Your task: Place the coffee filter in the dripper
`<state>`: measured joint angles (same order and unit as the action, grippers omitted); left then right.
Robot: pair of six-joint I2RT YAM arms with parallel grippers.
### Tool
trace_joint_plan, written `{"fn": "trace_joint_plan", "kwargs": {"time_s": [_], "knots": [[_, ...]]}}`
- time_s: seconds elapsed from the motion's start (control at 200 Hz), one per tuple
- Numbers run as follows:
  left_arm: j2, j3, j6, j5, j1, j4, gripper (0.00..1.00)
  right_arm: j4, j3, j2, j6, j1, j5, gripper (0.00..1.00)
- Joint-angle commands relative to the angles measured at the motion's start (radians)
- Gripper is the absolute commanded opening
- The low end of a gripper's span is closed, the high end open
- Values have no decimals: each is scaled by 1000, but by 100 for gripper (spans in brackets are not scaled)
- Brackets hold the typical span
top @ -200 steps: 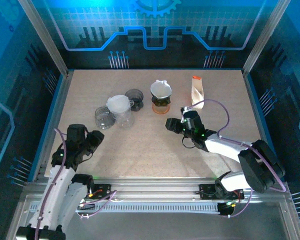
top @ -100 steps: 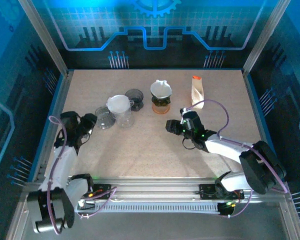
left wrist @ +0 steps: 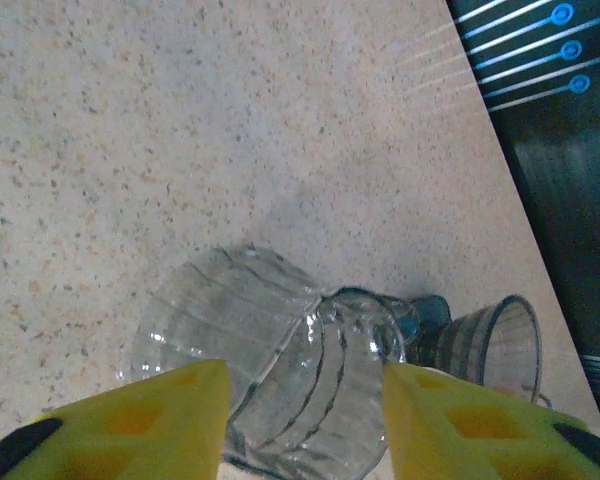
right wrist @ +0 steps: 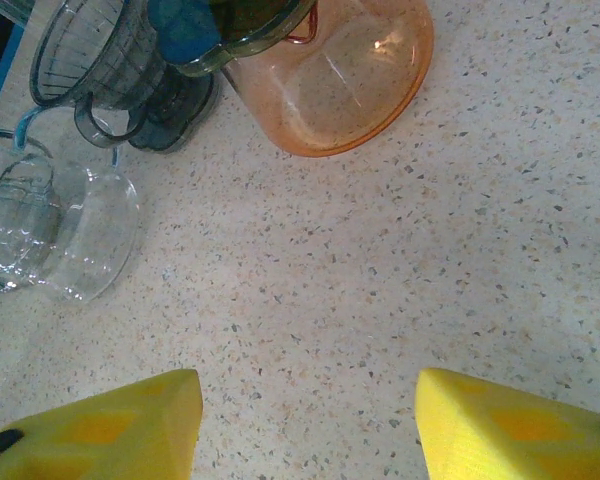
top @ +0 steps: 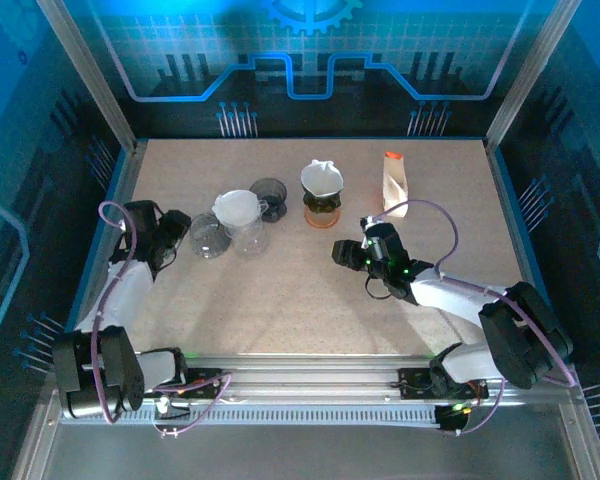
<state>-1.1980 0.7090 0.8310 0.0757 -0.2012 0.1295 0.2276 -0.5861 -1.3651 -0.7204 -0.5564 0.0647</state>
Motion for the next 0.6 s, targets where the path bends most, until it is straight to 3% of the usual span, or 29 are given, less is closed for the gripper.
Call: {"fn": "trace_joint_plan", "kwargs": {"time_s": [0.0,0.155,0.39,0.595], "knots": [[-49,82,-68,-53,-10,7,47,2,13,18,13,-6,11,59],[-223,251,-161,-12,-12,33,47,-3,20,30,15,-5,10,59],[-526,498,-308,194,-49,153,50,-32,41,85,24,8,25,59],[-619,574,-364,272,-38,208,50,-43,46,102,27,18,31,59]]}}
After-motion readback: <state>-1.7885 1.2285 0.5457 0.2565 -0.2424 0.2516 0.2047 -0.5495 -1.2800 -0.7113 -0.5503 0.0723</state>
